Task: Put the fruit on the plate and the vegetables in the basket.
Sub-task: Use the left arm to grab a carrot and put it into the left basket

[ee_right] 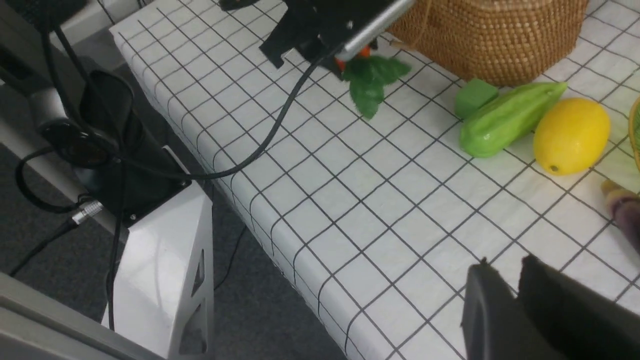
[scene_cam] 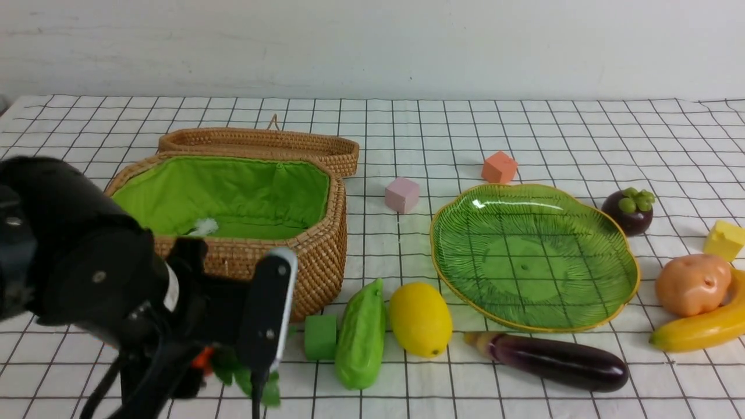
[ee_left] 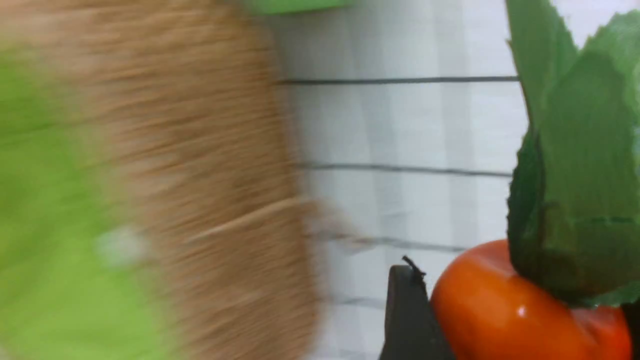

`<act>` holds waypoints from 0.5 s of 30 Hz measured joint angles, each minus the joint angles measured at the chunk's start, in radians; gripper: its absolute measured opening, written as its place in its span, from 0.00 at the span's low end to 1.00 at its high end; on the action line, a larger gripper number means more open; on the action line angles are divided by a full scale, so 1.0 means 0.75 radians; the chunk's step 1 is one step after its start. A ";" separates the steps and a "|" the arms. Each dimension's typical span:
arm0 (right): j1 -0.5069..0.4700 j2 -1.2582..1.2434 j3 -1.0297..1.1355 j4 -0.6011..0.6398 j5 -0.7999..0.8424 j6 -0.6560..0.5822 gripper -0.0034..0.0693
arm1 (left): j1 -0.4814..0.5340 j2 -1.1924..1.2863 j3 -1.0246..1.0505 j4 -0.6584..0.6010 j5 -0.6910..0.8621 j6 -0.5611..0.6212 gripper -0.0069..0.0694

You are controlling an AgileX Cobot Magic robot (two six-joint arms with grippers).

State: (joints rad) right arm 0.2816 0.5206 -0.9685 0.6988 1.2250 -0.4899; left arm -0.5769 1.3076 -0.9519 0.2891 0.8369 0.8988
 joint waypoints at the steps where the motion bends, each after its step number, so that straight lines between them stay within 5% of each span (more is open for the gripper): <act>1: 0.000 0.000 0.000 0.000 -0.007 0.000 0.21 | 0.000 0.000 0.000 0.014 0.000 -0.007 0.61; 2: 0.000 0.000 0.000 0.001 -0.089 0.007 0.21 | 0.023 -0.026 -0.067 0.159 -0.102 -0.062 0.61; 6: 0.000 0.000 0.000 0.004 -0.219 0.028 0.21 | 0.127 0.038 -0.201 0.307 -0.340 -0.133 0.61; 15: 0.000 0.000 0.000 0.008 -0.247 0.041 0.23 | 0.275 0.419 -0.413 0.308 -0.473 -0.214 0.61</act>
State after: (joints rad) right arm 0.2816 0.5206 -0.9685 0.7048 1.0397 -0.4595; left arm -0.3709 1.6219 -1.2618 0.5203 0.4820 0.7384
